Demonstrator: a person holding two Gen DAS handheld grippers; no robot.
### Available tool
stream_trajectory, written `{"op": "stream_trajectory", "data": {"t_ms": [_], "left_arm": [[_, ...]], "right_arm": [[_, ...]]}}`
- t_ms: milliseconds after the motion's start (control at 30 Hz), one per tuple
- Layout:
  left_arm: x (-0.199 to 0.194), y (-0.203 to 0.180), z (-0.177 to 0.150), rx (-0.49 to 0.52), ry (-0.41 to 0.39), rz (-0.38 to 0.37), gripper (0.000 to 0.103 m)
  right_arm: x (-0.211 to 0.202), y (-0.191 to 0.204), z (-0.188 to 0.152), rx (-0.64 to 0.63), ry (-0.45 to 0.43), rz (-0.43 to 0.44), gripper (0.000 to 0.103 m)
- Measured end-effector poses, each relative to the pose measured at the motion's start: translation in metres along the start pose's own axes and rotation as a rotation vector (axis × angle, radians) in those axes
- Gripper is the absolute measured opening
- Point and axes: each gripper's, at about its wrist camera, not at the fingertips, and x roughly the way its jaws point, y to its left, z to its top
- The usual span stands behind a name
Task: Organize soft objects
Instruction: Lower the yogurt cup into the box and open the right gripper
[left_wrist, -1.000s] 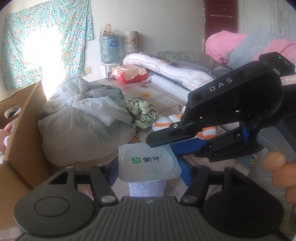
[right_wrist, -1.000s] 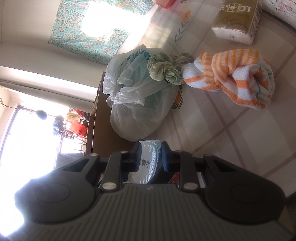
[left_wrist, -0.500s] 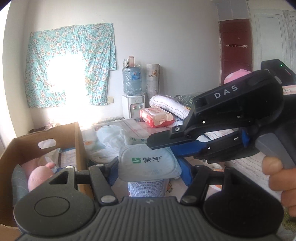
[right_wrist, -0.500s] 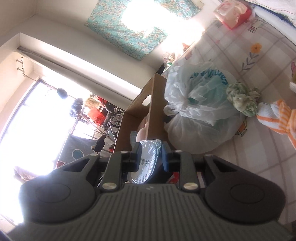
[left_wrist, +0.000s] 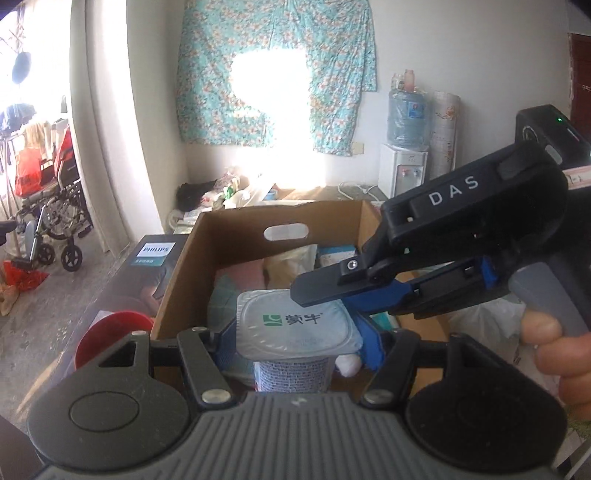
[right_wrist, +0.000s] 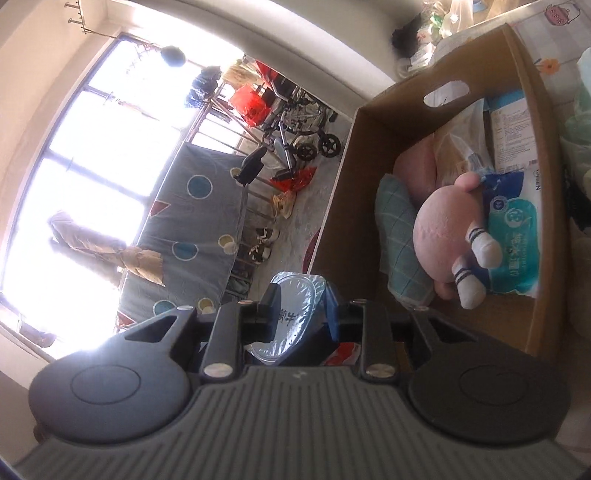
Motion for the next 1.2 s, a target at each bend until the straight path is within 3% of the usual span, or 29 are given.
{"op": "stream_trajectory", "data": {"t_ms": [133,267,367,433,700,900,1000,1200], "left_arm": [[0.031,0.03,-0.003,-0.049,0.126,0.029,0.06],[0.04,0.049,-0.011,-0.044,0.171,0.067,0.058],[0.039,0.049,-0.014,-0.044,0.184,0.015,0.058],[0.038,0.04,-0.015,-0.014,0.183,0.036,0.06],[0.022,0.046,-0.009,-0.04,0.136,0.06,0.067],[-0.007,0.062,-0.008,-0.105,0.07,0.095,0.074],[-0.018,0.068,-0.013,-0.149,0.048,0.078,0.076],[-0.025,0.067,-0.023,-0.193,0.04,0.07,0.078]], "right_arm": [[0.06,-0.021,0.009,0.116,0.13,-0.004,0.028],[0.099,-0.043,0.005,0.198,0.216,-0.026,0.029],[0.118,-0.054,0.001,0.247,0.271,0.005,0.03],[0.126,-0.055,-0.001,0.254,0.294,-0.002,0.03],[0.114,-0.049,0.01,0.214,0.253,-0.023,0.031],[0.1,-0.041,0.016,0.088,0.255,-0.103,0.041],[0.096,-0.04,0.019,0.015,0.273,-0.146,0.044],[0.083,-0.035,0.014,-0.021,0.258,-0.145,0.047]]}}
